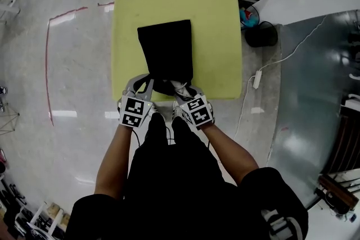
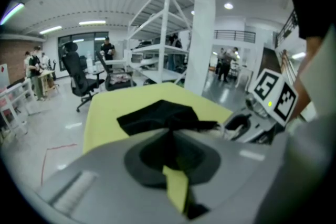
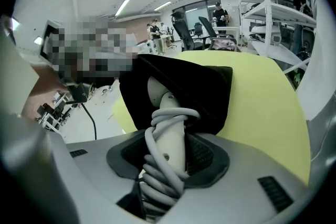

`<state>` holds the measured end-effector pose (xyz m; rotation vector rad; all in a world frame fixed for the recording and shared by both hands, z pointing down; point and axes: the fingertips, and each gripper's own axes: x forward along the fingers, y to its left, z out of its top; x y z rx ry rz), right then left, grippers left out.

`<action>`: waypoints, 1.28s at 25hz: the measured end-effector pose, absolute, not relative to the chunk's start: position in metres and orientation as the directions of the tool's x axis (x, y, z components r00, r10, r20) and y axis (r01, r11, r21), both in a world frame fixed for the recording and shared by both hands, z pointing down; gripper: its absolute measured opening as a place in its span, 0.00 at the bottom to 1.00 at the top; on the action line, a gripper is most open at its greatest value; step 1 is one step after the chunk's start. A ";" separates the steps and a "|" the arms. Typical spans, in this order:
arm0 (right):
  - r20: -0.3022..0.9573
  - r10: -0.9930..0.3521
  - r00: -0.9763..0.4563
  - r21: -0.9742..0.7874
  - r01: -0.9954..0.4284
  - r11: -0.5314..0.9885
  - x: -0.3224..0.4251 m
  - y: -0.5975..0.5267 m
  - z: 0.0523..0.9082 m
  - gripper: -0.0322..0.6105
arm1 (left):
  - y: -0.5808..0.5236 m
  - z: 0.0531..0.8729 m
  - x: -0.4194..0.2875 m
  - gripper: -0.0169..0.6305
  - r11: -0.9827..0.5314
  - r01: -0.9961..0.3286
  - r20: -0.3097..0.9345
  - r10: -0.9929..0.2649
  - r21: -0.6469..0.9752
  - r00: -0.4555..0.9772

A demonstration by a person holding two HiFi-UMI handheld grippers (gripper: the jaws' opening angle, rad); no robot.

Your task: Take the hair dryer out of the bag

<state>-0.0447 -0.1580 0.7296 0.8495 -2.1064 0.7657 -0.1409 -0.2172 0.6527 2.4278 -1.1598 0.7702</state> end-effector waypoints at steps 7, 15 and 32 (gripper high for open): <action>0.734 -0.212 -0.645 -0.413 -0.672 0.614 -0.041 -0.127 0.713 0.32 | -0.211 0.645 -0.135 0.05 -0.609 -0.786 0.596 -0.594 0.105 0.540; 0.573 -0.099 -0.813 -0.573 -0.485 0.661 -0.032 -0.097 0.681 0.32 | -0.213 0.634 -0.129 0.05 -0.584 -0.802 0.574 -0.618 0.124 0.538; 0.056 -0.217 -0.975 -0.725 -0.189 0.662 -0.032 -0.114 0.522 0.33 | -0.178 0.646 -0.128 0.32 -0.592 -0.780 0.629 -0.531 0.204 0.568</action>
